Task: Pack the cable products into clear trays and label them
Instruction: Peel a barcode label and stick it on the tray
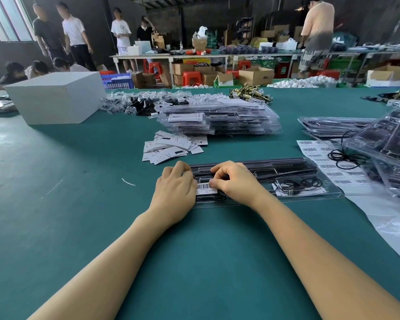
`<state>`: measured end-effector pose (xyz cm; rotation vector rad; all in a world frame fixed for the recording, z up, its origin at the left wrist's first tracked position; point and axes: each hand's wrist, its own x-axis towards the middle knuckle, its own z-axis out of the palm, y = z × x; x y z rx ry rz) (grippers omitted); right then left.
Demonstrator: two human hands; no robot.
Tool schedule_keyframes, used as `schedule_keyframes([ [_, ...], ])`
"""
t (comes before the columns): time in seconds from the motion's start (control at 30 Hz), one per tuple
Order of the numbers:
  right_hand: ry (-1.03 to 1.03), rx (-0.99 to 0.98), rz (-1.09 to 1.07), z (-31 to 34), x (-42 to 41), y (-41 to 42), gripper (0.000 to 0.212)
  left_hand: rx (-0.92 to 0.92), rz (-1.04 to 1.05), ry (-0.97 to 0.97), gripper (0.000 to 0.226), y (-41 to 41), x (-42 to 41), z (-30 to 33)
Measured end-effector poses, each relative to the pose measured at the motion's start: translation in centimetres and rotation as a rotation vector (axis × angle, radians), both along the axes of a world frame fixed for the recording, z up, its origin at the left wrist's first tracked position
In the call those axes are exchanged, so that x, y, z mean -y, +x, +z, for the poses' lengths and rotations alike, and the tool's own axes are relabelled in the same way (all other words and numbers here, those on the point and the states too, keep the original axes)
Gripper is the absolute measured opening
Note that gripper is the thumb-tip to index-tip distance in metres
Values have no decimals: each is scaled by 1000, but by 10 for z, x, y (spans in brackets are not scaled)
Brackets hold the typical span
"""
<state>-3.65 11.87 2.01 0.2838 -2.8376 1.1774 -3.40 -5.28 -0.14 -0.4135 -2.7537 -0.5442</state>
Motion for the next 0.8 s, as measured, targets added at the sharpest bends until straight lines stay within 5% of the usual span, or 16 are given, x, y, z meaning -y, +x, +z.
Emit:
schedule_keyframes([
  [0.8,161,-80,12,-5,1,-2,18,-82,-8,-82,27,3,-1,2],
])
